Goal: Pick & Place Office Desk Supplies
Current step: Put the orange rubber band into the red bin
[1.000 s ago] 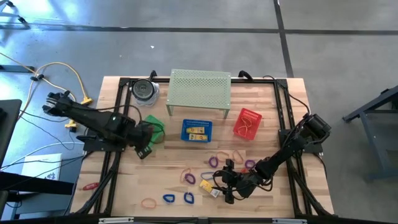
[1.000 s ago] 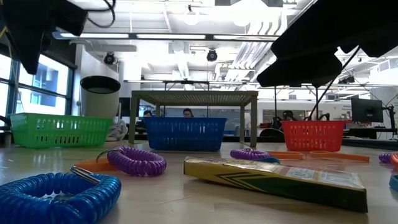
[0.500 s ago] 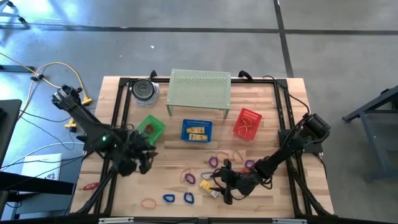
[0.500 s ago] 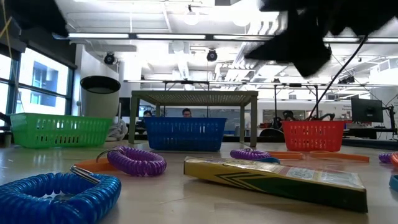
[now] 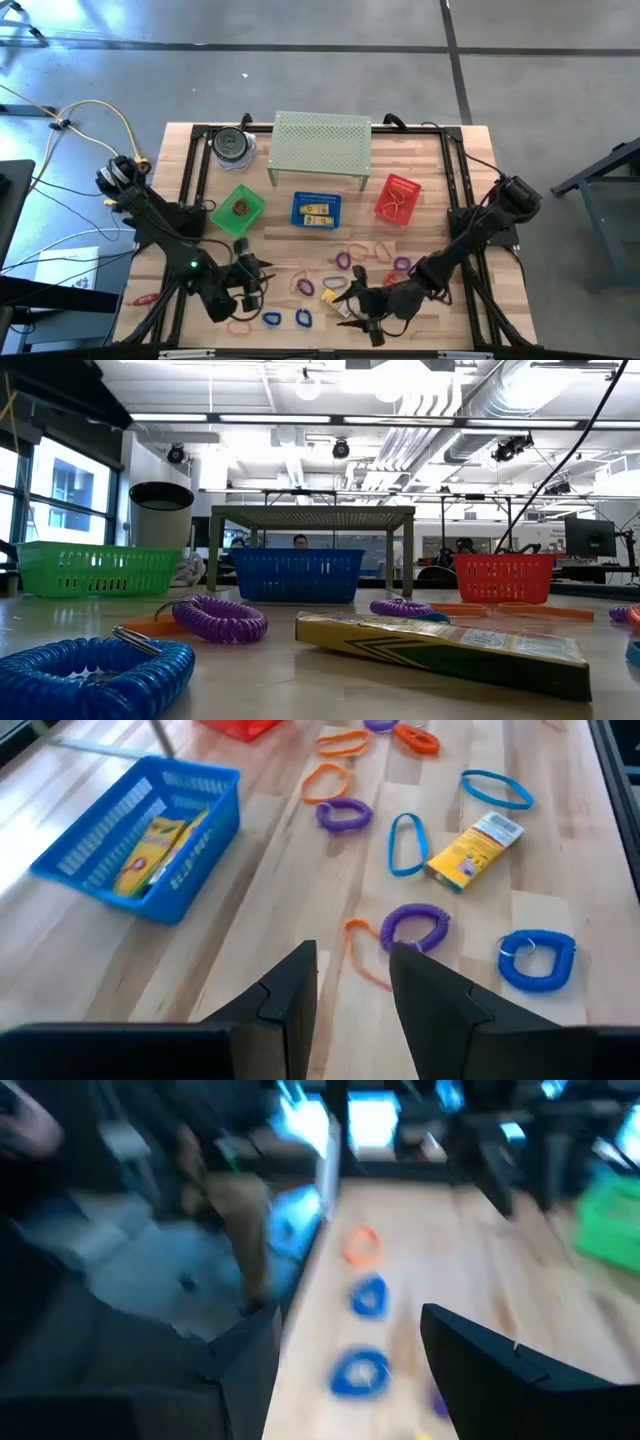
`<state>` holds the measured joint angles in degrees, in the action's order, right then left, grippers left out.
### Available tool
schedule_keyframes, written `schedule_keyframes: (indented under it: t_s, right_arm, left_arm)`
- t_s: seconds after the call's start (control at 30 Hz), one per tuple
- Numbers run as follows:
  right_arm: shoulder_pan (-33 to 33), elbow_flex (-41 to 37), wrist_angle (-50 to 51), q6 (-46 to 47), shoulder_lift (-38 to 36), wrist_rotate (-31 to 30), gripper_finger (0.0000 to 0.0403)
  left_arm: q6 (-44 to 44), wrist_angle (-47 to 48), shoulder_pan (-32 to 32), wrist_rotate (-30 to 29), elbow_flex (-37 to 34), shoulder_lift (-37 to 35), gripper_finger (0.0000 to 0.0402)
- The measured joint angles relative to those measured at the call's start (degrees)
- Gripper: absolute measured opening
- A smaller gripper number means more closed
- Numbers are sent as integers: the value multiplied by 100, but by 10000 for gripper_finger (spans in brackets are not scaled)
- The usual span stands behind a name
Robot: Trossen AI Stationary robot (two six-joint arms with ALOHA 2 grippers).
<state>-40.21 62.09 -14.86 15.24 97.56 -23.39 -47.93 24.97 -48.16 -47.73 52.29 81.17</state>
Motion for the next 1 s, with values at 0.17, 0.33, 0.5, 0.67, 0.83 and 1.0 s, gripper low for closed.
schedule_keyframes:
  t_s: [0.17, 0.33, 0.5, 0.67, 0.83, 1.0]
  right_arm:
    - [-85, 1160, 3088, 1480, -33, -626, 231]
    - [58, 1497, 5089, 3539, -20, -629, 231]
    - [315, 1490, 6583, 4709, -20, -220, 231]
    - [550, 1473, 7717, 6073, -20, 479, 231]
    - [570, 1125, 7956, 6602, -20, 1160, 231]
    - [672, 710, 7689, 6922, -20, 1174, 231]
  left_arm:
    - [323, -612, 173, 252, 0, 192, 122]
    - [622, -1396, 231, 717, 0, 508, 122]
    - [1089, -2478, 239, 985, 0, 945, 122]
    - [1792, -3491, 369, 1439, 0, 1373, 122]
    - [2315, -4059, 551, 1939, 0, 1659, 122]
    - [2396, -4164, 616, 2258, 0, 1702, 122]
